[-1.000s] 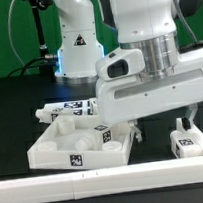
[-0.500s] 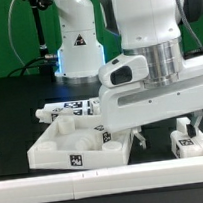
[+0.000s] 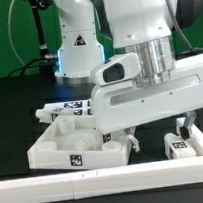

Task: Assemble one leg

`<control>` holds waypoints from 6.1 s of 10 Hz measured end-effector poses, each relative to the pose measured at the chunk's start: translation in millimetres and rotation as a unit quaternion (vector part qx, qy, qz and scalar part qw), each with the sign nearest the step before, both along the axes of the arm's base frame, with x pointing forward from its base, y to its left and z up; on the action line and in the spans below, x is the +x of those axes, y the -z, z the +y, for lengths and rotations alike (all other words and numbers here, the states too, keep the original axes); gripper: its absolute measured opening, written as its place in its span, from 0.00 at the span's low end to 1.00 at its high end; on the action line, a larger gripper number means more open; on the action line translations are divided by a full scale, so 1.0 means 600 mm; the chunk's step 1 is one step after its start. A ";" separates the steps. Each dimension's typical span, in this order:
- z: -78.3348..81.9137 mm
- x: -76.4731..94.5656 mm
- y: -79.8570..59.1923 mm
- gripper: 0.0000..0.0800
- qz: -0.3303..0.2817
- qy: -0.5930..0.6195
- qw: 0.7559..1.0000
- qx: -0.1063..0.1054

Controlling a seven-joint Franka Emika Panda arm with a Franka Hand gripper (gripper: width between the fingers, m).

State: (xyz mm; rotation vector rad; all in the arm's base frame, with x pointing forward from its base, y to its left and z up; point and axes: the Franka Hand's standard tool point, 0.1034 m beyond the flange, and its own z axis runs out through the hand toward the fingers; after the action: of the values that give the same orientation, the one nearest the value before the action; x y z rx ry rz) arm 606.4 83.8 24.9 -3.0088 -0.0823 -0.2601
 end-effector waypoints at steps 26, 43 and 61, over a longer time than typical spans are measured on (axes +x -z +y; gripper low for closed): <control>0.033 -0.097 -0.078 0.36 0.062 0.028 0.998 0.002; 0.018 -0.326 -0.071 0.36 0.067 0.048 0.996 -0.023; -0.019 -0.351 -0.072 0.81 0.058 -0.076 0.995 -0.040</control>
Offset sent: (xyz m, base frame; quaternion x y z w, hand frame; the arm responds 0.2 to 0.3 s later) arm 0.0002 0.0129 0.0156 -0.0223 -0.0352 0.0297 0.9987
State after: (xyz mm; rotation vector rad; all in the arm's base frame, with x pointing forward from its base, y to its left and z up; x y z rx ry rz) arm 396.1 72.4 68.0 -3.0674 -0.3171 -0.0693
